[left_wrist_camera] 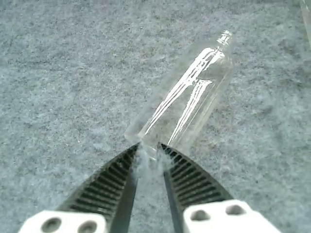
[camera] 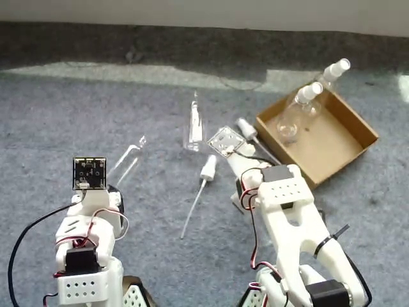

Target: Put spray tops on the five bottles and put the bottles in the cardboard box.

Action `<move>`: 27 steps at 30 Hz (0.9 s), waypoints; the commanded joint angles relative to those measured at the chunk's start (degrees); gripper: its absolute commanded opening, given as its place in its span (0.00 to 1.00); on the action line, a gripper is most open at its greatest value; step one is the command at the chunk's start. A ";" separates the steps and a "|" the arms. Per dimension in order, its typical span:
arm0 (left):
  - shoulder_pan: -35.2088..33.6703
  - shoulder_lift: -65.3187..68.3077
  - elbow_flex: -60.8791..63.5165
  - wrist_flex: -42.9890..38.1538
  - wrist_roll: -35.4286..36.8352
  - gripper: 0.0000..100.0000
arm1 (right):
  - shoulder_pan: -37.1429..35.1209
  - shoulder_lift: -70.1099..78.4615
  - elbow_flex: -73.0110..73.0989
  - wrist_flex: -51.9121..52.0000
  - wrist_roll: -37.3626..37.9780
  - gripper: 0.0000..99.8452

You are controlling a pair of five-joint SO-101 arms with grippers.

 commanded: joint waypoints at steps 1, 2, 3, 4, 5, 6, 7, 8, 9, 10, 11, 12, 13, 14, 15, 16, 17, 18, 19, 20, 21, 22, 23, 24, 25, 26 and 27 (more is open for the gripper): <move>1.10 -0.75 0.13 -1.05 -0.26 0.00 | 0.75 -1.80 -0.31 -1.01 0.62 0.15; 1.10 -0.75 0.13 -1.05 -0.26 0.00 | 0.66 -1.71 -0.31 -1.01 0.53 0.15; 1.10 -0.75 0.13 -1.05 -0.26 0.00 | 0.66 -1.71 -0.31 -1.01 0.44 0.15; 1.10 -0.75 0.13 -1.05 -0.26 0.00 | 0.66 -1.71 -0.31 -1.01 0.44 0.15; 1.10 -0.75 0.13 -1.05 -0.26 0.00 | 0.66 -1.71 -0.31 -1.01 0.44 0.15; 1.10 -0.75 0.13 -1.05 -0.26 0.00 | 0.66 -1.71 -0.31 -1.01 0.00 0.16; 1.10 -0.75 0.13 -1.05 -0.26 0.00 | 0.66 -1.80 -0.31 -1.01 -1.05 0.17; 1.10 -0.75 0.13 -1.05 -0.26 0.00 | 0.66 -1.80 -0.31 -1.01 -1.76 0.19; 1.10 -0.75 0.13 -1.05 -0.26 0.00 | 0.66 -1.89 -0.31 -1.01 -2.11 0.21; 1.10 -0.75 0.13 -1.05 -0.26 0.00 | 0.66 -1.98 -0.31 -1.01 -2.29 0.22; 1.10 -0.75 0.13 -1.05 -0.26 0.00 | 0.66 -2.07 -0.31 -1.01 -2.29 0.23; 1.10 -0.75 0.13 -1.05 -0.26 0.00 | 0.66 -2.07 -0.31 -1.01 -2.29 0.23; 1.10 -0.75 0.13 -1.05 -0.26 0.00 | 0.66 -2.07 -0.31 -1.01 -2.29 0.23; 1.10 -0.75 0.13 -1.05 -0.26 0.00 | 0.66 -2.07 -0.31 -0.92 -2.29 0.23; 1.10 -0.75 0.13 -1.05 -0.26 0.00 | 0.66 -2.15 -0.31 -0.57 -2.29 0.23; 1.10 -0.75 0.13 -1.05 -0.26 0.00 | 0.66 -2.24 -0.31 0.22 -2.11 0.23; 1.10 -0.75 0.13 -1.05 -0.26 0.00 | 0.48 -2.24 -0.40 1.01 -2.02 0.23; 1.10 -0.75 0.13 -1.05 -0.26 0.00 | 0.13 -2.24 -0.40 1.27 -2.02 0.23; 1.10 -0.75 0.13 -1.05 -0.26 0.00 | -0.22 -2.24 -0.40 1.36 -2.20 0.23; 1.10 -0.75 0.13 -1.05 -0.26 0.00 | -0.57 -2.24 -0.31 1.36 -2.29 0.23; 1.10 -0.75 0.13 -1.05 -0.26 0.00 | -0.66 -2.24 -0.31 1.45 -2.37 0.23; 1.10 -0.75 0.13 -1.05 -0.26 0.00 | -0.66 -2.24 -0.31 1.36 -2.37 0.23; 1.10 -0.75 0.13 -0.97 -0.26 0.00 | -0.40 -2.24 -0.31 1.27 -2.37 0.23; 1.10 -0.75 0.13 -0.97 -0.26 0.00 | -0.31 -1.98 -0.31 1.27 -2.37 0.23; 1.10 -0.75 0.13 -0.97 -0.26 0.00 | -0.31 -1.63 -0.31 1.27 -2.37 0.23; 1.10 -0.75 0.13 -0.97 -0.26 0.00 | -0.31 -1.54 -0.22 1.27 -2.37 0.23; 1.10 -0.75 0.13 -0.97 -0.26 0.00 | -0.22 -1.54 0.22 1.27 -2.37 0.23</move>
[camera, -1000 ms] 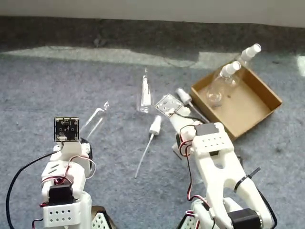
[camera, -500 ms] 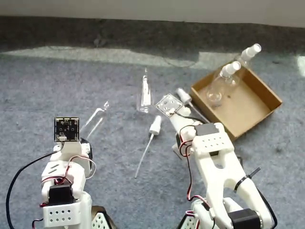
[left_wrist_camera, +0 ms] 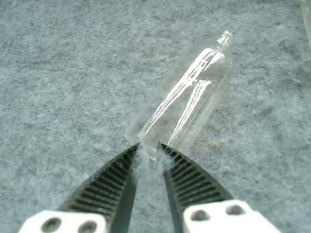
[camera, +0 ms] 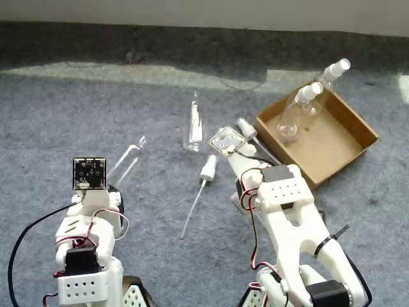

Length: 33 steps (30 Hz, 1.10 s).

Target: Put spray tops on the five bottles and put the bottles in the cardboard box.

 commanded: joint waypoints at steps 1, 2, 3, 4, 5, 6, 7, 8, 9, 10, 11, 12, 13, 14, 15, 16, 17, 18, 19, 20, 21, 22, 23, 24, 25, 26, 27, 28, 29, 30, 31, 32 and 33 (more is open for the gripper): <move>1.10 -0.75 0.13 -0.97 -0.26 0.00 | -0.22 -1.54 1.19 0.13 -0.88 0.23; 1.10 -0.75 0.13 -0.97 -0.26 0.00 | -0.22 -1.54 2.33 -1.63 -0.88 0.23; 1.10 -0.75 0.13 -0.88 -0.26 0.00 | -0.22 -1.54 3.82 -3.74 -0.88 0.23; 1.10 -0.75 0.13 -0.88 -0.26 0.00 | -0.22 -1.54 5.58 -5.93 -0.88 0.23; 1.10 -0.75 0.13 -0.88 -0.26 0.00 | -0.22 -1.80 7.25 -7.69 -0.88 0.23; 1.10 -0.75 0.13 -0.88 -0.26 0.00 | -0.22 -1.98 8.92 -9.19 -0.88 0.23; 1.10 -0.75 0.13 -0.79 -0.26 0.00 | -0.22 -1.98 9.98 -10.33 -0.88 0.23; 1.10 -0.75 0.13 -0.79 -0.26 0.00 | -0.22 -1.71 10.86 -11.38 -0.88 0.23; 1.10 -0.75 0.13 -0.79 -0.26 0.00 | -0.13 -1.54 11.56 -12.26 -0.88 0.23; 1.10 -0.75 0.13 -0.79 -0.26 0.00 | -0.04 -1.54 12.00 -12.97 -0.88 0.23; 1.10 -0.75 0.13 -0.79 -0.26 0.00 | 0.31 -1.54 12.26 -13.32 -0.88 0.23; 1.10 -0.75 0.13 -0.79 -0.26 0.00 | 0.84 -1.54 12.26 -13.41 -0.88 0.23; 1.10 -0.75 0.13 -0.79 -0.26 0.00 | 1.45 -1.63 12.26 -13.32 -0.88 0.23; 1.10 -0.75 0.13 -0.79 -0.26 0.00 | 2.07 -1.89 12.18 -13.32 -0.88 0.23; 1.10 -0.75 0.13 -0.79 -0.26 0.00 | 2.77 -2.15 12.18 -13.14 -0.88 0.23; 1.10 -0.75 0.13 -0.79 -0.26 0.00 | 3.38 -2.15 12.18 -12.97 -0.79 0.23; 1.10 -0.75 0.13 -0.79 -0.26 0.00 | 4.00 -2.15 12.18 -12.35 -0.70 0.23; 1.10 -0.75 0.13 -0.79 -0.26 0.00 | 4.62 -2.15 12.18 -11.03 -0.62 0.23; 1.10 -0.75 0.13 -0.79 -0.26 0.00 | 4.88 -2.15 12.18 -9.27 -0.44 0.23; 1.10 -0.75 0.13 -0.79 -0.26 0.00 | 4.97 -2.15 12.09 -7.43 -0.44 0.23; 1.10 -0.75 0.13 -0.79 -0.26 0.00 | 4.88 -2.24 11.74 -6.55 -0.44 0.23; 1.10 -0.75 0.13 -0.79 -0.26 0.00 | 4.79 -2.24 11.03 -6.11 -0.44 0.23; 1.10 -0.75 0.13 -0.79 -0.26 0.00 | 4.79 -2.24 10.59 -6.11 -0.44 0.23; 1.10 -0.75 0.13 -0.79 -0.26 0.00 | 4.79 -2.24 10.33 -6.11 -0.44 0.23; 1.10 -0.75 0.13 -0.79 -0.26 0.00 | 4.79 -2.24 10.42 -6.11 -0.35 0.23; 1.10 -0.75 0.13 -0.79 -0.26 0.00 | 4.79 -2.24 10.42 -6.11 -0.35 0.23; 1.10 -0.75 0.13 -0.79 -0.26 0.00 | 4.79 -2.24 10.42 -6.11 -0.35 0.24; 1.10 -0.75 0.13 -0.79 -0.26 0.00 | 4.79 -2.24 10.42 -6.11 -0.35 0.25; 1.10 -0.75 0.13 -0.79 -0.26 0.00 | 4.79 -2.24 10.42 -6.11 -0.35 0.27; 1.10 -0.75 0.13 -0.79 -0.26 0.00 | 4.79 -2.24 10.42 -6.11 -0.35 0.28; 1.10 -0.75 0.13 -0.79 -0.26 0.00 | 4.79 -2.24 10.42 -6.11 -0.35 0.30; 1.10 -0.75 0.13 -0.79 -0.26 0.00 | 4.79 -2.24 10.42 -6.11 -0.35 0.30; 1.10 -0.75 0.13 -0.79 -0.26 0.00 | 4.79 -2.24 10.42 -6.11 -0.35 0.30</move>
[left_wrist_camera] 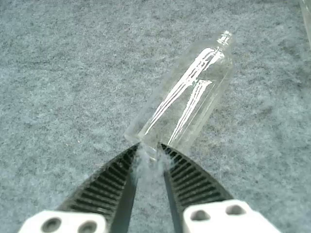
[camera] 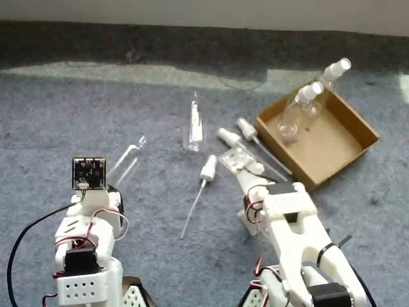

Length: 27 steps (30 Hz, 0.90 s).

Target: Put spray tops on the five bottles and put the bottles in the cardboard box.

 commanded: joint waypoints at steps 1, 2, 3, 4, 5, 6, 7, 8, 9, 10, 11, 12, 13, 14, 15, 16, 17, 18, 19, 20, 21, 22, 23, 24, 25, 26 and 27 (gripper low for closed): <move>1.10 -0.75 0.13 -0.79 -0.26 0.00 | 1.10 -1.80 -1.89 0.75 -0.18 0.30; 1.10 -0.75 0.13 -0.79 -0.26 0.00 | 1.10 -1.80 -1.89 0.75 -0.18 0.30; 1.10 -0.75 0.13 -0.79 -0.26 0.00 | 1.10 -1.80 -2.07 0.75 -0.18 0.30; 1.10 -0.75 0.13 -0.79 -0.26 0.00 | 1.10 -1.80 -2.15 0.75 -0.18 0.30; 1.10 -0.75 0.13 -0.79 -0.26 0.00 | 1.10 -1.80 -2.15 0.75 -0.18 0.30; 1.10 -0.75 0.13 -0.79 -0.26 0.00 | 1.10 -1.80 -2.15 0.75 -0.18 0.30; 1.10 -0.75 0.13 -0.79 -0.26 0.00 | 1.10 -1.80 -2.15 0.75 -0.18 0.30; 1.10 -0.75 0.13 -0.79 -0.26 0.00 | 1.19 -1.80 -2.07 0.75 -0.18 0.30; 1.10 -0.75 0.13 -0.79 -0.26 0.00 | 1.36 -1.80 -2.07 0.75 -0.18 0.30; 1.10 -0.75 0.13 -0.79 -0.26 0.00 | 1.45 -1.80 -1.98 0.75 -0.26 0.30; 1.10 -0.75 0.13 -0.79 -0.26 0.00 | 1.45 -1.80 -1.98 0.75 -0.44 0.30; 1.10 -0.75 0.13 -0.79 -0.26 0.00 | 1.54 -1.71 -1.98 0.75 -0.53 0.30; 1.10 -0.75 0.13 -0.79 -0.26 0.00 | 1.54 -1.71 -1.98 0.75 -0.62 0.30; 1.10 -0.75 0.13 -0.79 -0.26 0.00 | 1.54 -1.71 -1.98 0.75 -0.62 0.29; 1.10 -0.75 0.13 -0.79 -0.26 0.00 | 1.54 -1.71 -1.98 0.75 -0.62 0.27; 1.10 -0.75 0.13 -0.79 -0.26 0.00 | 1.54 -1.71 -1.98 0.75 -0.62 0.24; 1.10 -0.75 0.13 -0.79 -0.26 0.00 | 1.54 -1.71 -2.15 0.75 -0.62 0.20; 1.10 -0.75 0.13 -0.79 -0.26 0.00 | 1.54 -1.71 -2.33 0.75 -0.62 0.16; 1.10 -0.75 0.13 -0.79 -0.26 0.00 | 1.54 -1.80 -2.33 0.75 -0.62 0.13; 1.10 -0.75 0.13 -0.79 -0.26 0.00 | 1.54 -1.80 -2.42 0.75 -0.62 0.11; 1.10 -0.75 0.13 -0.79 -0.26 0.00 | 1.54 -1.80 -2.42 0.75 -0.62 0.09; 1.10 -0.75 0.22 -0.79 -0.26 0.00 | 1.54 -1.80 -2.42 0.75 -0.62 0.08; 1.10 -0.75 0.22 -0.79 -0.26 0.00 | 1.54 -1.80 -2.51 0.75 -0.62 0.07; 1.10 -0.75 0.22 -0.79 -0.26 0.00 | 1.45 -1.89 -2.59 0.75 -0.62 0.07; 1.10 -0.75 0.22 -0.79 -0.26 0.00 | 1.45 -2.24 -3.30 0.75 -0.62 0.07; 1.10 -0.75 0.22 -0.79 -0.26 0.00 | 1.45 -3.03 -4.00 0.75 -0.62 0.07; 1.10 -0.75 0.22 -0.79 -0.26 0.00 | 1.45 -4.26 -4.53 0.84 -0.62 0.07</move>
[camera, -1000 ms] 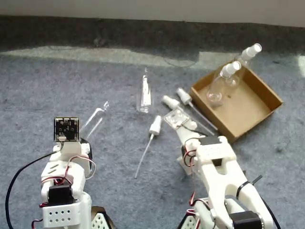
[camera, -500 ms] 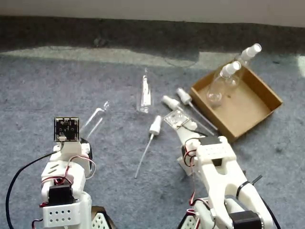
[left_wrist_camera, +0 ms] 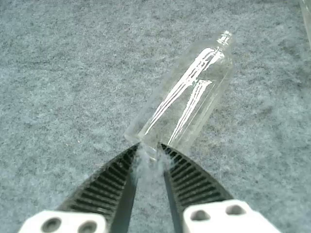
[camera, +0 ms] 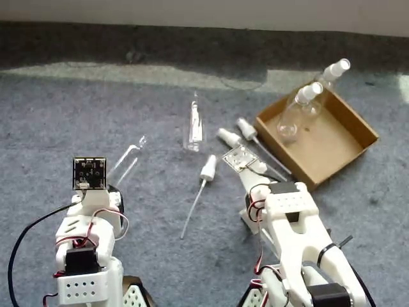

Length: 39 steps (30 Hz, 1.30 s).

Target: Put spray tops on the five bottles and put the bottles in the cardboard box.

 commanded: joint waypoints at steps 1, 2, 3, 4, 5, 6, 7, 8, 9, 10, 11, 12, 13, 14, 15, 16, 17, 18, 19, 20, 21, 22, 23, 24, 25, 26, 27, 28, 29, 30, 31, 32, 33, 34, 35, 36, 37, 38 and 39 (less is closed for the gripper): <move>1.10 -0.75 0.22 -0.79 -0.26 0.00 | 0.22 -5.32 -4.35 0.57 -0.53 0.07; 1.10 -0.75 0.22 -0.79 -0.26 0.00 | 0.22 -7.34 -4.44 0.57 -0.53 0.07; 1.10 -0.75 0.22 -0.79 -0.26 0.00 | 0.22 -9.80 -4.26 0.57 -0.53 0.07; 1.10 -0.75 0.22 -0.79 -0.26 0.00 | 0.22 -12.62 -4.26 0.57 -0.53 0.07; 1.10 -0.75 0.22 -0.79 -0.26 0.00 | 0.22 -15.69 -4.26 0.57 -0.53 0.07; 1.10 -0.75 0.22 -0.79 -0.26 0.00 | 0.22 -19.12 -4.26 0.57 -0.53 0.07; 1.10 -0.75 0.22 -0.79 -0.26 0.00 | 0.13 -22.64 -4.18 0.57 -0.53 0.07; 1.10 -0.75 0.22 -0.79 -0.26 0.00 | 0.13 -26.15 -4.00 0.57 -0.53 0.07; 1.10 -0.75 0.22 -0.79 -0.26 0.00 | 0.13 -29.76 -3.65 0.57 -0.53 0.07; 1.10 -0.75 0.22 -0.79 -0.26 0.00 | 0.13 -33.27 -2.95 0.57 -0.53 0.07; 1.10 -0.75 0.22 -0.79 -0.26 0.00 | 0.04 -36.79 -2.33 0.57 -0.53 0.07; 1.10 -0.75 0.22 -0.79 -0.26 0.00 | -0.04 -40.31 -1.63 0.57 -0.53 0.07; 1.10 -0.75 0.22 -0.79 -0.26 0.00 | -0.04 -43.47 -0.92 0.75 -0.53 0.07; 1.10 -0.75 0.22 -0.79 -0.26 0.00 | -0.04 -46.37 -0.13 1.71 -0.53 0.07; 1.19 -0.75 0.22 -0.79 -0.26 0.00 | -0.04 -48.84 0.40 3.38 -0.53 0.07; 1.19 -0.75 0.22 -0.79 -0.26 0.00 | -0.04 -51.03 0.84 5.32 -0.53 0.07; 1.19 -0.75 0.22 -0.79 -0.26 0.00 | -0.04 -52.88 1.01 7.16 -0.53 0.07; 1.19 -0.75 0.22 -0.79 -0.26 0.00 | -0.13 -54.46 1.01 8.40 -0.53 0.07; 1.19 -0.75 0.22 -0.79 -0.26 0.00 | -0.13 -55.87 1.01 9.19 -0.53 0.07; 1.19 -0.75 0.22 -0.79 -0.26 0.00 | -0.13 -57.01 1.10 9.71 -0.53 0.07; 1.19 -0.75 0.22 -0.79 -0.26 0.00 | -0.13 -57.98 1.10 9.80 -0.53 0.07; 1.19 -0.75 0.22 -0.79 -0.26 0.00 | -0.13 -58.77 1.10 9.89 -0.53 0.07; 1.19 -0.75 0.22 -0.79 -0.26 0.00 | -0.13 -59.65 1.10 9.89 -0.62 0.07; 1.19 -0.75 0.22 -0.79 -0.26 0.00 | -0.13 -60.26 1.10 9.98 -1.58 0.07; 1.19 -0.75 0.22 -0.88 -0.26 0.00 | -0.13 -60.79 0.92 9.98 -3.52 0.07; 1.19 -0.75 0.22 -0.88 -0.26 0.00 | -0.13 -61.23 0.92 10.07 -5.98 0.07; 1.19 -0.75 0.40 -0.97 -0.26 0.00 | -0.13 -61.41 0.84 10.68 -8.18 0.07; 1.19 -0.75 0.84 -1.14 -0.26 0.00 | -0.13 -61.49 0.66 11.38 -9.85 0.07; 1.19 -0.75 1.10 -1.67 -0.26 0.00 | -0.13 -61.76 0.48 11.56 -10.64 0.07; 1.19 -0.75 1.36 -2.37 -0.26 0.00 | -0.13 -61.85 0.04 11.82 -10.64 0.07; 1.19 -0.75 1.36 -2.73 -0.26 0.00 | 0.04 -61.58 -0.40 12.00 -10.90 0.07; 1.19 -0.75 1.36 -2.73 -0.26 0.00 | 0.13 -61.49 -0.84 12.79 -10.90 0.07; 1.19 -0.75 1.36 -2.73 -0.26 0.00 | 0.13 -61.67 -1.27 14.29 -10.90 0.07; 1.19 -0.75 1.36 -2.73 -0.26 0.00 | 0.13 -61.76 -2.15 15.78 -10.90 0.07; 1.19 -0.75 1.36 -2.73 -0.26 0.00 | 0.13 -61.76 -3.56 17.45 -10.99 0.07; 1.19 -0.75 1.36 -2.73 -0.26 0.00 | 0.13 -61.76 -4.97 18.86 -10.99 0.07; 1.19 -0.75 1.36 -2.73 -0.26 0.00 | 0.13 -61.85 -6.46 20.00 -10.99 0.07; 1.19 -0.75 1.36 -2.73 -0.26 0.00 | 0.13 -61.85 -8.22 20.97 -10.99 0.07; 1.19 -0.75 1.36 -2.73 -0.26 0.00 | 0.13 -61.85 -9.89 21.93 -10.99 0.07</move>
